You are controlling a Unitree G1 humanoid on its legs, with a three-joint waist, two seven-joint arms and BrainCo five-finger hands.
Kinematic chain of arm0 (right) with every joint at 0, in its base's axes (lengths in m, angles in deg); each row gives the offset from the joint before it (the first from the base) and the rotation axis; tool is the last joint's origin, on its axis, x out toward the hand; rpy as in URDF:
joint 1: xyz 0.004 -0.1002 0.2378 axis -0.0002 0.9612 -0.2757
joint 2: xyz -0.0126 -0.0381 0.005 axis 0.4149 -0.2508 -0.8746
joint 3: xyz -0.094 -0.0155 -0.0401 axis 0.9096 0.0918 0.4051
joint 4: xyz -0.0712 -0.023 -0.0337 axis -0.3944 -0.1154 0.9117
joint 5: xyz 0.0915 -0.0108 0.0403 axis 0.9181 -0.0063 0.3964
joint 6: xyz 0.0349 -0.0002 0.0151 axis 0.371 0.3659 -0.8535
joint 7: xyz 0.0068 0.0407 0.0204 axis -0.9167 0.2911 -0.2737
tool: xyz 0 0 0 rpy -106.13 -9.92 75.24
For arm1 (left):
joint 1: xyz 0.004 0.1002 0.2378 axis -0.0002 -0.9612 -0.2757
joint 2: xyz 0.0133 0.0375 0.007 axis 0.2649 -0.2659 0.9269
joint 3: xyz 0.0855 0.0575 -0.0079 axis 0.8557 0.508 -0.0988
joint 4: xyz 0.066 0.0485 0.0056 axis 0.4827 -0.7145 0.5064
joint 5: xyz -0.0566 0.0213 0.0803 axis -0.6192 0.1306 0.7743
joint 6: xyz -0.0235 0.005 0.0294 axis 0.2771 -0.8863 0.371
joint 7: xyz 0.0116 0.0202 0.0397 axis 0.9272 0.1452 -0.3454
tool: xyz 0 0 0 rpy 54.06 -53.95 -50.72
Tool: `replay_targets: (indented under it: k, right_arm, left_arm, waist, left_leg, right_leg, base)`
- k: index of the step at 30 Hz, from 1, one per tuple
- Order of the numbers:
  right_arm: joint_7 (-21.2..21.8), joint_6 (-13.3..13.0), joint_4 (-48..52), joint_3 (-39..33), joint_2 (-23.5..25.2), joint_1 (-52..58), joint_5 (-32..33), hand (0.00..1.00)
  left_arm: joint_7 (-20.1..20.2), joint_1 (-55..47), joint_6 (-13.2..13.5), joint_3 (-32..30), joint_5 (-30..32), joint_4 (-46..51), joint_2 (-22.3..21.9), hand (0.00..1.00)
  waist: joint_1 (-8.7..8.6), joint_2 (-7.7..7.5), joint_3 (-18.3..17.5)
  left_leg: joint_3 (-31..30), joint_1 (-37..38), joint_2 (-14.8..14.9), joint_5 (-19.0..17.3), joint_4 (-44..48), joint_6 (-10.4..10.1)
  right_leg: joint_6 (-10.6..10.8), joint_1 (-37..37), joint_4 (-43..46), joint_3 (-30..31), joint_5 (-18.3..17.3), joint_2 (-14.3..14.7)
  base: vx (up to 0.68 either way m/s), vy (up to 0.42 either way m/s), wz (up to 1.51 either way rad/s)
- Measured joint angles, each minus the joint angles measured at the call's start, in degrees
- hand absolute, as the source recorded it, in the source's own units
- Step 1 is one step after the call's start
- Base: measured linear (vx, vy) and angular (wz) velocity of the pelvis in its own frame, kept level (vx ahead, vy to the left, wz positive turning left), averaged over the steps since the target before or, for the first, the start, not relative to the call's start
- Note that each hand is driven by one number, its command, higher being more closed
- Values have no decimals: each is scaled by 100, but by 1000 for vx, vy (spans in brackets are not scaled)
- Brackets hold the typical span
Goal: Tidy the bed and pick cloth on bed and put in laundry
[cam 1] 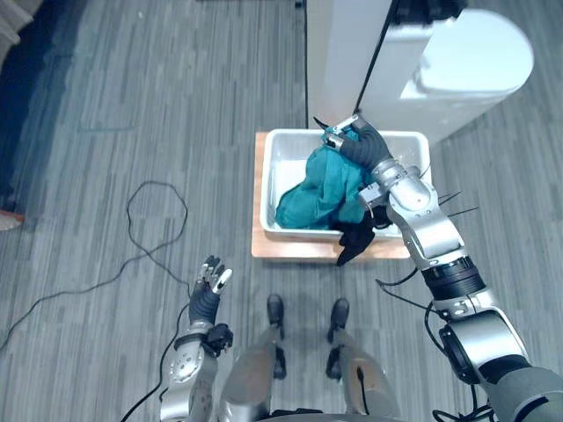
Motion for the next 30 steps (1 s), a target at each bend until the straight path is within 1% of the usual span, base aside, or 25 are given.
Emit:
replay_targets:
  k: [1, 2, 3, 4, 5, 6, 7, 8, 9, 11, 14, 16, 17, 18, 19, 20, 21, 22, 23, 24, 25, 26, 27, 29, 30]
  right_arm:
    - [-90, 10, -358, -7, -11, -55, -17, 0]
    - [-174, 11, -734, -6, -11, -146, -53, 0]
    - [-281, -26, -1344, -20, -36, -327, -89, 0]
    - [-334, -88, -1555, -30, -73, -387, -111, 0]
    - [-431, -223, -1911, -63, -218, -469, -131, 0]
    - [-454, -285, -2082, -74, -283, -528, -165, 0]
    - [-519, -478, -2343, -92, -392, -627, -215, 0]
    - [-603, -673, -2466, -143, -470, -668, -274, 0]
    - [-639, -771, -2512, -193, -490, -678, -311, 0]
    - [-827, -1105, -2513, -405, -620, -678, -487, 0]
    - [-1026, -1309, -2462, -588, -699, -641, -785, 0]
    - [-1110, -1373, -2240, -680, -696, -470, -940, 0]
    - [-1173, -1475, -1990, -801, -683, -237, -1049, 0]
    - [-1219, -1497, -1739, -876, -652, 23, -1120, 0]
    - [-1219, -1499, -1616, -949, -617, 202, -1123, 0]
    - [-1229, -1500, -1455, -1047, -475, 572, -1126, 0]
    - [-1231, -1488, -1286, -1060, -303, 1025, -1135, 0]
    - [-1235, -1478, -1179, -1068, -229, 1279, -1144, 0]
    - [-1292, -1462, -886, -1098, -108, 1821, -1176, 0]
    - [-1330, -1460, -610, -1198, 5, 2306, -1199, 0]
    - [-1344, -1458, -486, -1251, 32, 2534, -1235, 0]
    - [-1372, -1453, -326, -1317, 46, 2884, -1240, 0]
    - [-1444, -1449, -200, -1448, 98, 3161, -1241, 0]
    - [-1569, -1443, -64, -1725, 220, 3527, -1241, 0]
    - [-1604, -1443, -2, -1922, 299, 3807, -1238, 0]
  left_arm:
    - [3, 132, 19, 109, 0, -59, 0, 0]
    - [5, 205, 71, 182, 0, -97, 1, 0]
    - [12, 241, 164, 241, 0, -136, 2, 0]
    - [14, 255, 190, 264, 0, -176, 4, 0]
    - [17, 295, 205, 343, -2, -236, 24, 0]
    - [21, 293, 230, 358, -1, -247, 30, 0]
    - [35, 291, 272, 357, -3, -278, 47, 0]
    - [80, 288, 315, 356, -4, -332, 93, 0]
    - [115, 279, 335, 354, -5, -346, 120, 0]
    - [197, 281, 446, 356, -69, -372, 198, 0]
    - [260, 268, 508, 325, -177, -370, 217, 0]
    - [262, 271, 521, 308, -177, -360, 222, 0]
    - [262, 270, 527, 299, -177, -360, 225, 0]
    - [260, 253, 525, 282, -177, -362, 237, 0]
    - [258, 249, 507, 279, -174, -368, 249, 0]
    - [256, 178, 492, 222, -171, -367, 251, 0]
    - [247, 44, 470, 151, -157, -399, 249, 0]
    - [243, -21, 464, 137, -148, -430, 248, 0]
    - [228, -143, 426, 132, -116, -455, 244, 0]
    - [223, -205, 425, 133, -86, -535, 230, 0]
    - [211, -205, 423, 132, -72, -631, 209, 0]
    - [136, -214, 416, 123, 27, -804, 163, 0]
    - [107, -233, 390, 101, 103, -948, 133, 0]
    - [60, -235, 375, 86, 146, -1215, 94, 0]
    - [-2, -239, 373, 77, 190, -1415, 60, 0]
  waist:
    - [45, 50, 26]
    - [56, 105, 54]
    - [87, 171, 88]
    - [122, 209, 107]
    - [204, 294, 149]
    - [212, 332, 168]
    - [216, 392, 196]
    - [217, 409, 205]
    - [209, 409, 205]
    - [182, 409, 204]
    - [158, 407, 204]
    - [131, 396, 199]
    - [107, 366, 183]
    - [27, 309, 135]
    - [6, 262, 106]
    - [9, 122, 2]
    - [-14, -31, -187]
    - [-36, -100, -310]
    - [-118, -195, -539]
    - [-156, -255, -725]
    - [-180, -273, -827]
    - [-286, -301, -1032]
    - [-339, -312, -1195]
    - [-465, -313, -1308]
    - [-473, -324, -1399]
  left_leg:
    - [-60, -56, 0, 0, 47, 0]
    - [-119, -92, 3, 0, 65, 0]
    - [-177, -168, 2, 0, 92, 0]
    - [-202, -184, 2, 0, 104, 0]
    - [-222, -195, -2, 0, 118, 0]
    - [-226, -201, -5, 2, 121, 2]
    - [-236, -213, -9, 12, 121, 16]
    - [-232, -212, -13, 16, 121, 21]
    - [-227, -206, -13, 16, 122, 21]
    - [-181, -138, -10, 16, 110, 21]
    - [-22, 168, 0, 14, 17, 21]
    - [69, 376, 16, 8, -57, 22]
    - [131, 499, 27, -2, -90, 28]
    - [150, 570, 44, -16, -91, 20]
    - [168, 621, 54, -34, -92, 8]
    - [265, 732, 92, -82, -93, -26]
    - [369, 833, 128, -138, -94, -44]
    - [405, 874, 141, -161, -94, -64]
    - [435, 965, 168, -210, -94, -110]
    - [478, 1071, 187, -258, -95, -137]
    - [512, 1128, 196, -280, -95, -139]
    - [574, 1184, 208, -321, -96, -169]
    - [652, 1235, 216, -349, -97, -168]
    - [748, 1368, 223, -393, -98, -168]
    - [823, 1428, 230, -421, -100, -177]
  right_leg:
    - [-1, -3, -1, -60, -1, -4]
    - [-2, -1, -1, -120, -2, -5]
    - [-4, -39, -2, -165, -3, -7]
    - [-4, -44, -2, -179, -3, -9]
    - [-4, -41, -1, -205, -3, -18]
    - [-4, -36, 0, -229, -3, -23]
    - [-4, -36, 3, -260, -3, -30]
    - [-3, -37, 5, -258, -3, -34]
    - [-3, -36, 9, -253, -3, -35]
    - [-3, -6, 28, -206, -3, -35]
    - [-2, 180, 20, -54, -2, -13]
    - [-2, 325, -7, 36, -4, 15]
    - [-1, 430, -57, 81, -6, 35]
    - [-2, 512, -103, 94, -10, 56]
    - [-1, 579, -153, 106, -11, 70]
    - [-2, 678, -223, 209, -9, 116]
    - [-7, 758, -283, 288, -10, 159]
    - [-13, 789, -296, 324, -14, 181]
    - [-10, 869, -321, 362, -17, 212]
    - [3, 975, -364, 397, -27, 234]
    - [16, 1012, -374, 427, -39, 245]
    - [31, 1038, -375, 492, -63, 259]
    - [66, 1055, -375, 558, -90, 270]
    - [72, 1152, -389, 643, -116, 283]
    - [64, 1175, -396, 708, -125, 295]
  base:
    - [77, 8, 25]
    - [57, 7, 29]
    - [58, 8, 22]
    - [43, 12, 14]
    - [30, 13, 9]
    - [16, 20, 14]
    - [13, 22, 10]
    - [15, 21, 5]
    - [23, 19, -3]
    - [29, 18, -8]
    - [46, 15, -22]
    - [50, 6, -25]
    - [45, -3, -21]
    - [52, -7, -14]
    - [55, -15, -20]
    - [75, -30, -37]
    - [99, -44, -42]
    - [100, -42, -32]
    - [115, -34, -21]
    - [115, -25, -20]
    - [118, -20, -25]
    - [88, -10, -30]
    - [57, -3, -31]
    - [18, 8, -28]
    - [-2, 11, -26]
